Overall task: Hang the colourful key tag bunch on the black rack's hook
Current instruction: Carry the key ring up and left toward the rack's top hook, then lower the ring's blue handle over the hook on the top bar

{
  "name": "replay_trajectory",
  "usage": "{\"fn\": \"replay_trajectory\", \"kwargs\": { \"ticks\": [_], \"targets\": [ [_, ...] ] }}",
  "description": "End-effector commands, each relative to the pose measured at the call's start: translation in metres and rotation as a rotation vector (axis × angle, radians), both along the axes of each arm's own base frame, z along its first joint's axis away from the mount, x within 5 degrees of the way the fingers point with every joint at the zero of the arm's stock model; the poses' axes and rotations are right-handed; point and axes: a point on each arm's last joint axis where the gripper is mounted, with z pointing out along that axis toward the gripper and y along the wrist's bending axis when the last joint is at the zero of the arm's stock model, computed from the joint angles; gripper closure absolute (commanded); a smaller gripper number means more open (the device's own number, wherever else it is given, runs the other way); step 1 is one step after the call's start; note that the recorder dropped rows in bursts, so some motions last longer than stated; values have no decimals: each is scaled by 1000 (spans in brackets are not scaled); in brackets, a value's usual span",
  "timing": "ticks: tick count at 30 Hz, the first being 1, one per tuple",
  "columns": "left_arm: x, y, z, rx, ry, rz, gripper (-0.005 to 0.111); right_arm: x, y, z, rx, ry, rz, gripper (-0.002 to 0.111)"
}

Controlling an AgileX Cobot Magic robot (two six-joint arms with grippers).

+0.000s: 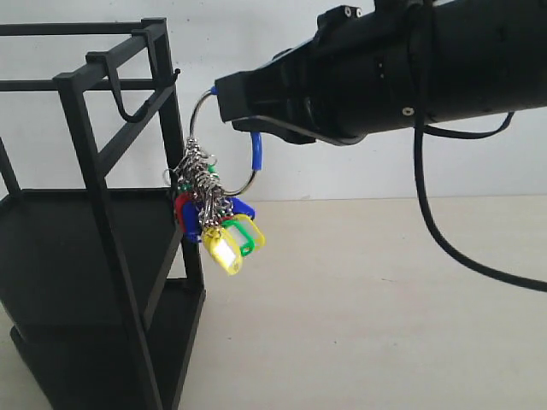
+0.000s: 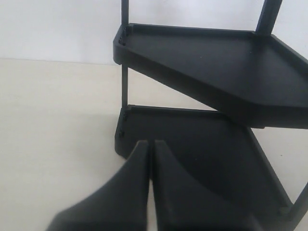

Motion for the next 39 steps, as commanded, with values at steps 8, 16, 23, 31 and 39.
{"fn": "replay_trajectory", "kwargs": {
  "ticks": [8, 16, 23, 31, 39],
  "targets": [
    [0, 0, 0, 8, -7, 0, 102, -11, 16, 15, 63, -86, 14, 108],
    [0, 0, 0, 8, -7, 0, 102, -18, 25, 16, 53, -129, 41, 108],
    [0, 0, 0, 8, -7, 0, 102, -14, 35, 7, 36, -117, 49, 108],
    [0, 0, 0, 8, -7, 0, 102, -12, 36, 4, 37, -108, 46, 108],
    [0, 0, 0, 8, -7, 0, 102, -13, 37, 4, 40, -92, 55, 108]
  ]
}}
